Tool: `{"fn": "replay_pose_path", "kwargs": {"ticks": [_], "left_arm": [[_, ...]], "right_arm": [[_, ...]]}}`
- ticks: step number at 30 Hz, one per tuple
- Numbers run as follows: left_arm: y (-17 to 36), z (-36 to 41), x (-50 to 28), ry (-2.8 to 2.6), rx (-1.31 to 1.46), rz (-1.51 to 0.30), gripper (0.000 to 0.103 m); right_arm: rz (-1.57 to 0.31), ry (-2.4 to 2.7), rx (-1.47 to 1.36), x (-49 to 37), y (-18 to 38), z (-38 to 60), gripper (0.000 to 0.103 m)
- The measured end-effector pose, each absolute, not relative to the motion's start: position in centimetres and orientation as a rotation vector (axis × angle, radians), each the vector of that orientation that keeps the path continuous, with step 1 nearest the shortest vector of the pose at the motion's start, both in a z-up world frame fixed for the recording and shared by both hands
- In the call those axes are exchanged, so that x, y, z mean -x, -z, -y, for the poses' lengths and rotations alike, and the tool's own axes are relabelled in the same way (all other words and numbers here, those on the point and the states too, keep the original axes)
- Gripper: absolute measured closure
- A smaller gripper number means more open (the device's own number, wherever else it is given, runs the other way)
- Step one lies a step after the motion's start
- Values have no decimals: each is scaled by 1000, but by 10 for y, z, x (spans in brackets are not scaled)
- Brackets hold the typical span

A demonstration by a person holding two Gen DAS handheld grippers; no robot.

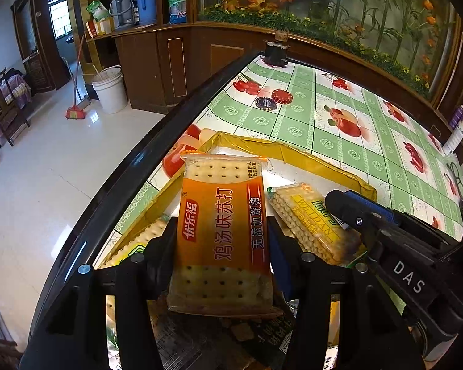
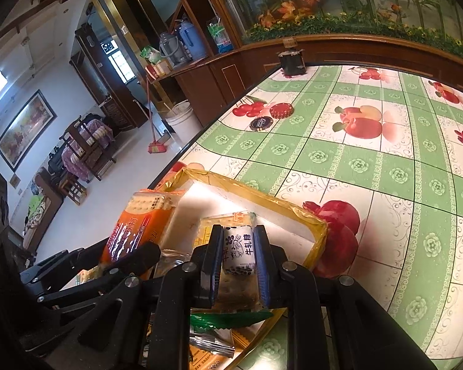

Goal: Organize snacks
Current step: 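Lower the cracker pack and candy into the tray box and open both grippers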

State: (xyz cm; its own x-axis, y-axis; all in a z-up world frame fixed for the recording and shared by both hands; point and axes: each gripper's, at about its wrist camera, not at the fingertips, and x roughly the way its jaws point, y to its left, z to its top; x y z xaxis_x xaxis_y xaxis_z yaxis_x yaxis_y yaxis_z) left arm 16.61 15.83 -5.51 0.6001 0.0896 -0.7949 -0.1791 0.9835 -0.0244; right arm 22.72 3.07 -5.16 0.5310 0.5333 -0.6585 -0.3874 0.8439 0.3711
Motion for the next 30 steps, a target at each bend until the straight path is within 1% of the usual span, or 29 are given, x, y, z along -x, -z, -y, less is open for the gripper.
{"fn": "replay_pose_path", "kwargs": {"ticks": [2, 25, 27, 29, 30], "left_arm": [[55, -157, -167, -160, 98, -919, 50], [64, -164, -183, -144, 110, -992, 49], [63, -164, -180, -144, 111, -988, 49], [61, -165, -175, -150, 116, -980, 48], [60, -166, -173, -152, 118, -977, 48]], "right_arm": [[-852, -553, -190, -228, 53, -31, 80], [-884, -547, -194, -238, 61, -32, 79], [-884, -549, -201, -237, 59, -32, 75], [-880, -545, -200, -234, 56, -32, 65], [-877, -539, -199, -232, 55, -31, 62]]}}
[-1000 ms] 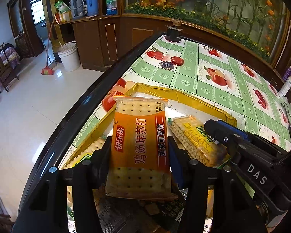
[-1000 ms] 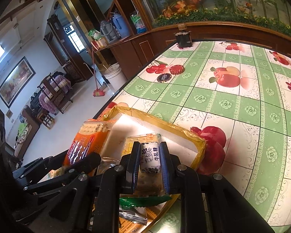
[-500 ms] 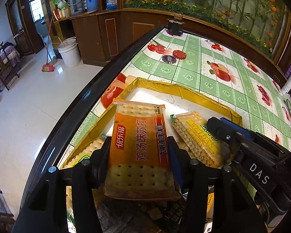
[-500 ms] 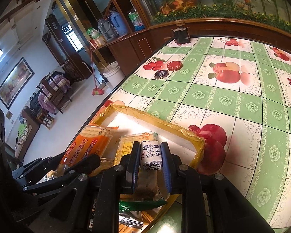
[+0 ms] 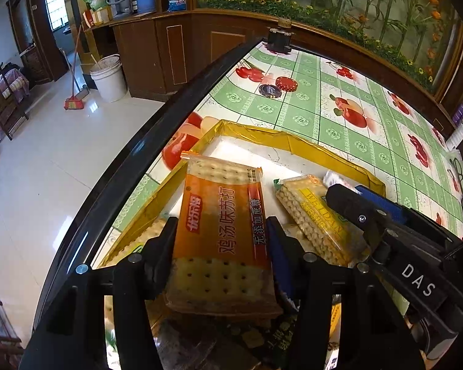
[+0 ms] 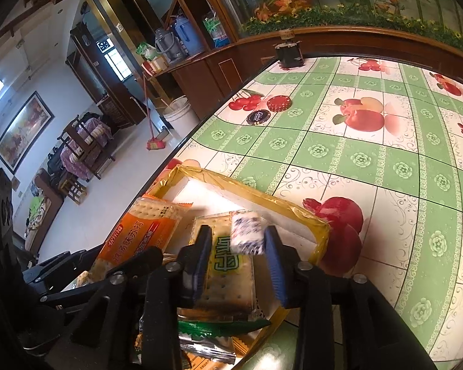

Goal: Organize snacks
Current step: 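Lower the cracker pack and candy into the tray box and open both grippers, then withdraw both open grippers up and away from the tray box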

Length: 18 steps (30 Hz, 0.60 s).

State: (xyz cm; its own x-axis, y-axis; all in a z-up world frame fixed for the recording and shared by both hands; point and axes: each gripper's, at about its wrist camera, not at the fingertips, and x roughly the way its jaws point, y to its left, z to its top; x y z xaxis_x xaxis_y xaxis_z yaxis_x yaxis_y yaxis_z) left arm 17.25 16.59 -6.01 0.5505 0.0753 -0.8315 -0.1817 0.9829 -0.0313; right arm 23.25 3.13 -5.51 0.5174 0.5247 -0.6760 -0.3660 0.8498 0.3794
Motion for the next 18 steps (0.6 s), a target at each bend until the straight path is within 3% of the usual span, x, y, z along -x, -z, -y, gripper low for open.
{"fn": "replay_pose_path", "kwargs": {"ticks": [4, 8, 12, 18], "left_arm": [[57, -166, -161, -171, 103, -963, 32], [54, -166, -143, -181, 79, -932, 31], [42, -168, -121, -204, 74, -874, 31], [23, -170, -85, -220, 96, -765, 23]], "right_arm": [[-864, -547, -203, -226, 51, -29, 52], [-852, -550, -208, -218, 47, -27, 40], [-842, -559, -216, -209, 40, -21, 38], [-795, -589, -219, -182, 24, -13, 21]]}}
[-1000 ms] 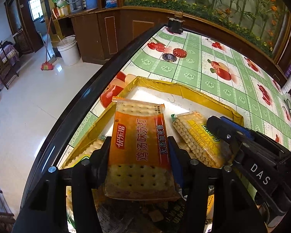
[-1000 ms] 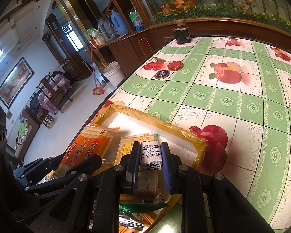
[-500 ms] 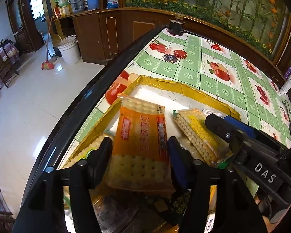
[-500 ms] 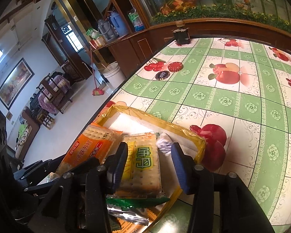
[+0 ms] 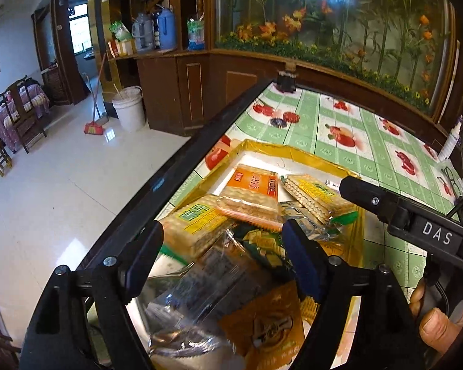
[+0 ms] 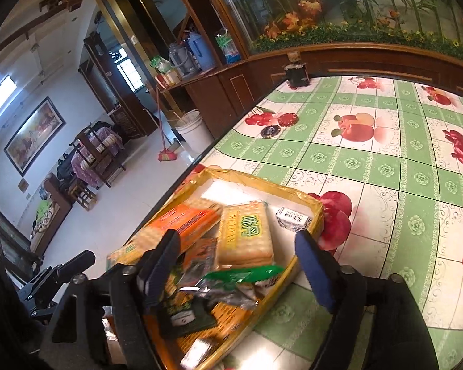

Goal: Organize snacks
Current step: 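Withdraw both open grippers up and away from the tray box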

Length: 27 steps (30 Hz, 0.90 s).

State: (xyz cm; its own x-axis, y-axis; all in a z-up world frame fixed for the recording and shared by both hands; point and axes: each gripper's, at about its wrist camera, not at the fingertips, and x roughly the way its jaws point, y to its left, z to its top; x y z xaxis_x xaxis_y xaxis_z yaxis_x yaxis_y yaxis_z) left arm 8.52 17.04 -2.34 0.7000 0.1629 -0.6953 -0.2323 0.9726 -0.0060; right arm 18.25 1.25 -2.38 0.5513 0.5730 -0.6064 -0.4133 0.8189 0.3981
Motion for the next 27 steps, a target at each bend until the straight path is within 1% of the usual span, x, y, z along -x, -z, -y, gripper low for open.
{"fn": "replay_pose_path", "kwargs": {"ticks": [1, 8, 10, 19, 27], "left_arm": [[22, -170, -81, -229, 91, -754, 23], [13, -169, -60, -244, 108, -702, 22], [11, -170, -54, -254, 118, -689, 21], [2, -165, -26, -284, 91, -625, 20], [-5, -165, -3, -314, 70, -571, 20]], "right_arm": [[-792, -592, -217, -178, 22, -12, 19], [-782, -653, -190, -148, 16, -11, 16], [-785, -677, -187, -140, 16, -11, 15], [-778, -717, -190, -118, 14, 0, 15], [-714, -729, -159, -97, 3, 10, 14]]}}
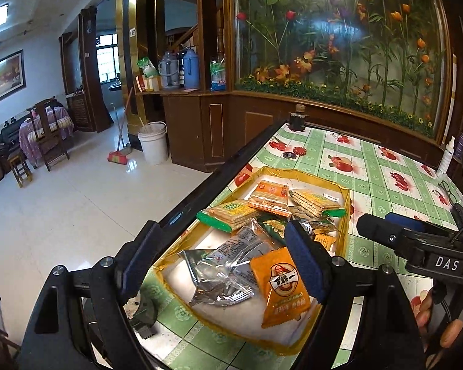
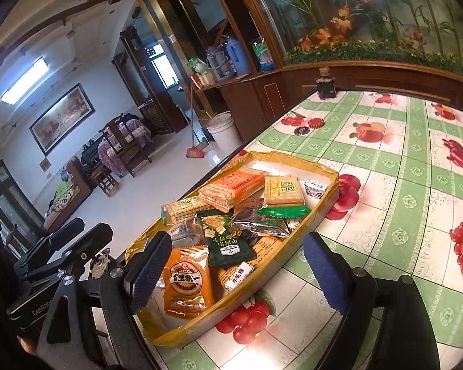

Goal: Organize snacks
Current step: 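Withdraw both open grippers up and away from the tray box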

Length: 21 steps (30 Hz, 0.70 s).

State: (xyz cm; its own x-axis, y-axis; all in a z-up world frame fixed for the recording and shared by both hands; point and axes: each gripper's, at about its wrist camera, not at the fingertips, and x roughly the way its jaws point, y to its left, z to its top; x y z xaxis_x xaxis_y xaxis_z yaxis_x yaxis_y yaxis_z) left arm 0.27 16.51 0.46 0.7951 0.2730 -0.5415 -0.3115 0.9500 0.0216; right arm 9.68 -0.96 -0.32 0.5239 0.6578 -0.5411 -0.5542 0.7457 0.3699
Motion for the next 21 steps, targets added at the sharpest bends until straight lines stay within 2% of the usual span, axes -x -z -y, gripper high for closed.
{"fn": "replay_pose_path", "kwargs": {"ticks": [21], "left_arm": [[-29, -166, 51, -339, 70, -491, 19]], "right_arm": [[-537, -904, 108, -40, -24, 13, 14]]}}
